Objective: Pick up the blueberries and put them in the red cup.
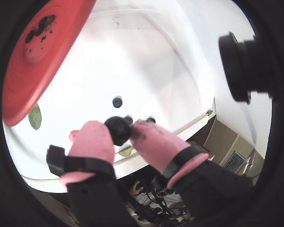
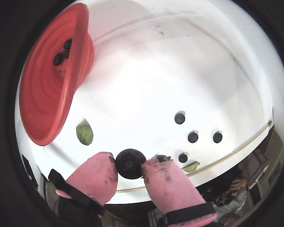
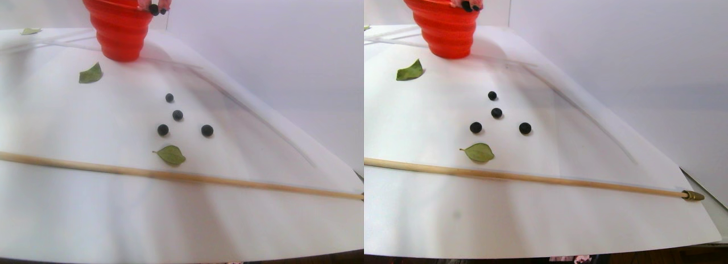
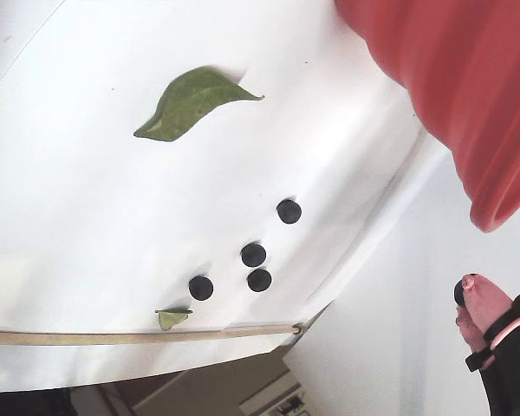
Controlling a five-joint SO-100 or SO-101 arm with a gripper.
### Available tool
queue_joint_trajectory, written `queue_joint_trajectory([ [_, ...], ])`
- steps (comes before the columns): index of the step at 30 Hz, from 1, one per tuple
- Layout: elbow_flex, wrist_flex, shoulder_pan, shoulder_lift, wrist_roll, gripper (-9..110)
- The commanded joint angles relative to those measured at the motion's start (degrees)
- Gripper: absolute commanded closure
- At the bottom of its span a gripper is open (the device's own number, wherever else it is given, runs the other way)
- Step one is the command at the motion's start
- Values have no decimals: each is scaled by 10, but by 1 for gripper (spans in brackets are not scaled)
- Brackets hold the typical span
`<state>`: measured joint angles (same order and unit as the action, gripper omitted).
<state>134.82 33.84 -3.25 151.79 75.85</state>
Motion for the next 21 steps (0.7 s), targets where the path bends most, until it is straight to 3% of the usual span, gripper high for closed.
queue_joint_trajectory([
  [1,-26,6,-9,52,2,91],
  [21,-87,1,-87,26,18,91],
])
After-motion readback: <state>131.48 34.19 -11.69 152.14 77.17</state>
